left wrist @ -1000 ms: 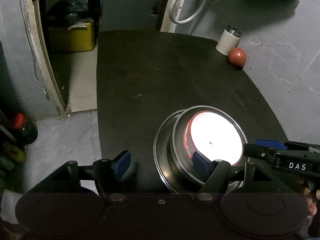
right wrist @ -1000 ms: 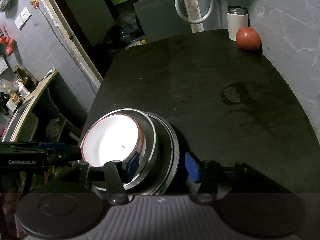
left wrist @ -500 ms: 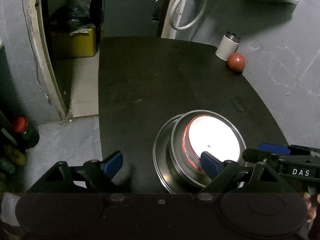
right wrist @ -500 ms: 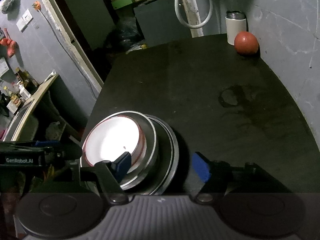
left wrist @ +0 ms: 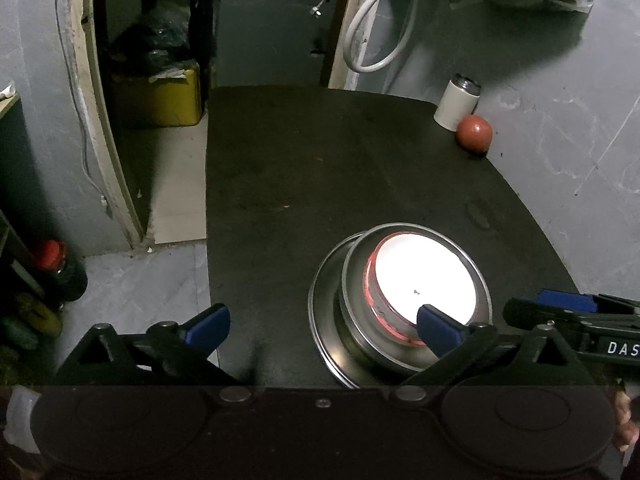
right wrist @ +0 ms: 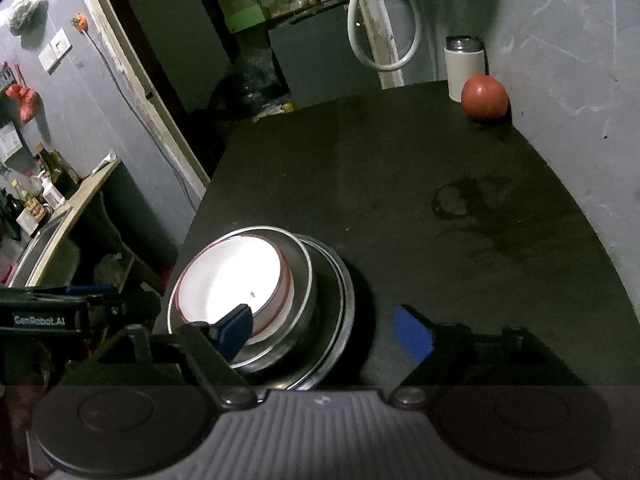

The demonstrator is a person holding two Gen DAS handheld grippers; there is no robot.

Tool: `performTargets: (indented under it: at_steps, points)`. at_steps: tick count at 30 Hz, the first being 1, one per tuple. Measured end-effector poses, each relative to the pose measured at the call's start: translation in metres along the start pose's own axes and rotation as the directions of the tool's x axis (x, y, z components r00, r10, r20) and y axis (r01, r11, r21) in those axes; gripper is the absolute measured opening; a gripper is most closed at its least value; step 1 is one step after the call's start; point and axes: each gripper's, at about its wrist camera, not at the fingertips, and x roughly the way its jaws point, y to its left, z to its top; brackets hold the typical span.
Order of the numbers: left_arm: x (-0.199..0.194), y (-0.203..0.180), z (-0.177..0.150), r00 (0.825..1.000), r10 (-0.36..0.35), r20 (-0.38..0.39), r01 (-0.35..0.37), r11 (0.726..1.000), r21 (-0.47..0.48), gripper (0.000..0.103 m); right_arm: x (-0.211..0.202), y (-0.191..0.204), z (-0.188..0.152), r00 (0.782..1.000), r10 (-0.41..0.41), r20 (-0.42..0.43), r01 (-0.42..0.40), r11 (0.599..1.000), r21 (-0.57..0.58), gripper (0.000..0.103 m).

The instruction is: Organize plates and bowls

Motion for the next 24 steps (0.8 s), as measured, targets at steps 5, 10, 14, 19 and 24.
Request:
performTargets:
  at_steps: [5,10,14,19,24]
  points:
    - [-0.005,-0.005,-0.005,1.000,0.008,0.020,-0.008,1.000,0.008,0.102,-0.008,-0.004,-0.003,1.000,0.004,0.023,-0.004,1.000,0.003,0.088]
    - [-0.012,-0.010,-0.010,0.999,0.015,0.029,-0.016,1.000,0.010,0.102,-0.018,-0.006,-0.008,0.999,0.016,0.043,-0.016,1.000,0.004,0.093]
    - [-0.018,-0.013,-0.012,0.999,0.020,0.034,-0.020,1.000,0.014,0.102,-0.025,-0.006,-0.011,0.998,0.022,0.062,-0.023,1.000,0.005,0.094]
    - [-0.027,-0.016,-0.017,0.998,0.024,0.051,-0.025,1.000,0.019,0.102,-0.034,-0.006,-0.015,0.996,0.030,0.089,-0.031,0.999,0.011,0.096]
    - [-0.034,-0.016,-0.021,0.998,0.019,0.065,-0.020,1.000,0.015,0.102,-0.043,-0.001,-0.021,0.993,0.028,0.111,-0.030,0.999,0.017,0.100]
